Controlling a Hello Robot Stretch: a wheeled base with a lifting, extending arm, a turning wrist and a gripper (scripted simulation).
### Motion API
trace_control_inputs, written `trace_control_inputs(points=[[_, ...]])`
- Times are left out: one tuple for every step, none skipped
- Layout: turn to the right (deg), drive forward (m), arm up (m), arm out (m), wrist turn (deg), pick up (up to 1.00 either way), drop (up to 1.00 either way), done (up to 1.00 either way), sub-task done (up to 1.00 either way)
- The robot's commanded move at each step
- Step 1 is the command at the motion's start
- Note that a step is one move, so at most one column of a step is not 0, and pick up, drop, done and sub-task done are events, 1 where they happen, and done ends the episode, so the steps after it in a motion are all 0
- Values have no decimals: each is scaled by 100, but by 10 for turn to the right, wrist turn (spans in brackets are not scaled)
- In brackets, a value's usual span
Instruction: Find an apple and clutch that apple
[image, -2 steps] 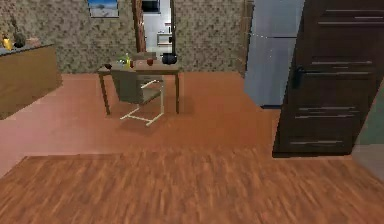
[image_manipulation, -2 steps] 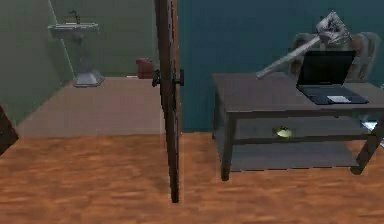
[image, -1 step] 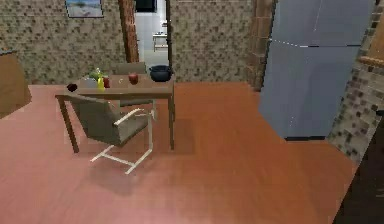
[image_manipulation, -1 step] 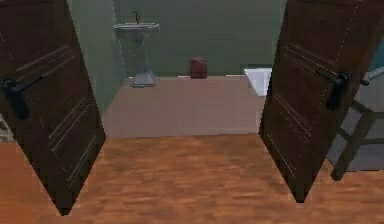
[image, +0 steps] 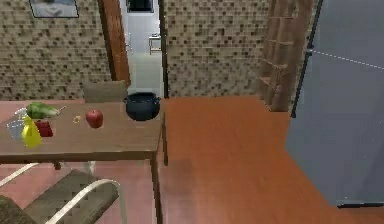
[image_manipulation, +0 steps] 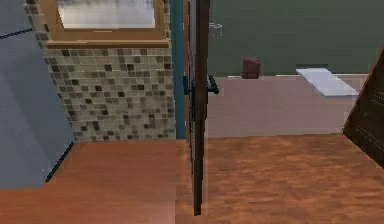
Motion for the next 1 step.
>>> trace_control_inputs(points=[[-60, 0, 0, 0, 0, 0, 0, 0, 0]])
